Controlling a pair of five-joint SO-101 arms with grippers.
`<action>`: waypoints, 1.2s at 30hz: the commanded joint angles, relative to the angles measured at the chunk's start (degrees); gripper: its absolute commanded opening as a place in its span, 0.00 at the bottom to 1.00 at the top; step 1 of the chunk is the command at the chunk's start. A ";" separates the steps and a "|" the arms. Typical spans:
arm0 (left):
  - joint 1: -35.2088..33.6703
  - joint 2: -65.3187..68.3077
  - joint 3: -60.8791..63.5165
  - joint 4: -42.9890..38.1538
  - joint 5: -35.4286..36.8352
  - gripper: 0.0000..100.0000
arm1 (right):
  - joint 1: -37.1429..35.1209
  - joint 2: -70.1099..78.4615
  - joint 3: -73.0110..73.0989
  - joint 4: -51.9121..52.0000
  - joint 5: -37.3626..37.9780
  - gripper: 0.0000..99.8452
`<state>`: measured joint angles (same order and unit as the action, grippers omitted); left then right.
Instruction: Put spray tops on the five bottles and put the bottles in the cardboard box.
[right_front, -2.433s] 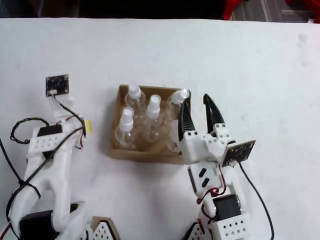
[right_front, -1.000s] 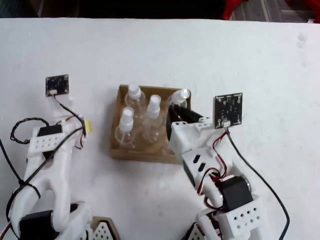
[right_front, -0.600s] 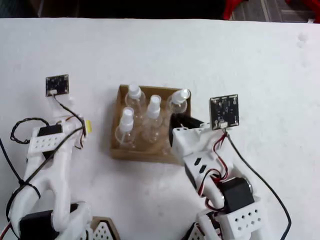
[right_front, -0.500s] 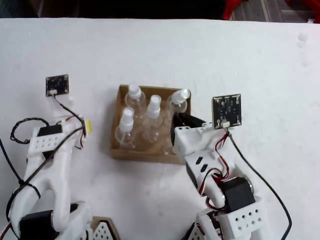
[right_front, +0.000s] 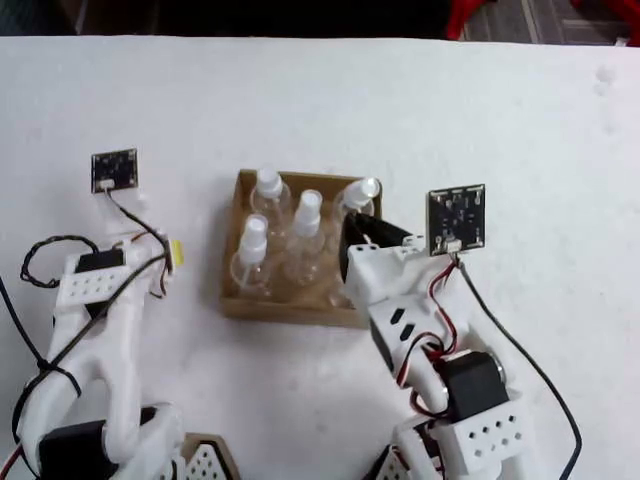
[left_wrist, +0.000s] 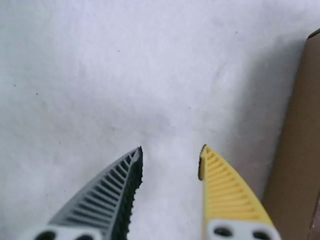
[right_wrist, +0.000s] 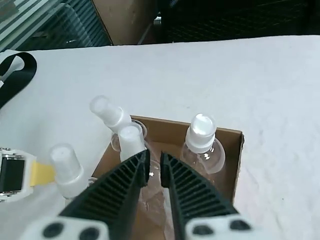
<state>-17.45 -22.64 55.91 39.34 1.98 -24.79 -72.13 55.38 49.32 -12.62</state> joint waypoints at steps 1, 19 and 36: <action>0.66 -0.13 -0.70 -1.23 -0.62 0.18 | 0.92 -1.45 -5.45 -1.36 0.70 0.02; -5.05 -0.66 -13.27 10.90 -0.44 0.15 | 27.82 2.24 -16.70 1.27 1.14 0.02; -5.49 -3.47 -58.37 51.16 -7.30 0.02 | 24.66 -19.12 -26.90 17.27 4.75 0.02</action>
<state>-22.55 -22.73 3.69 85.93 -2.15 0.35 -87.52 30.15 65.32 -8.75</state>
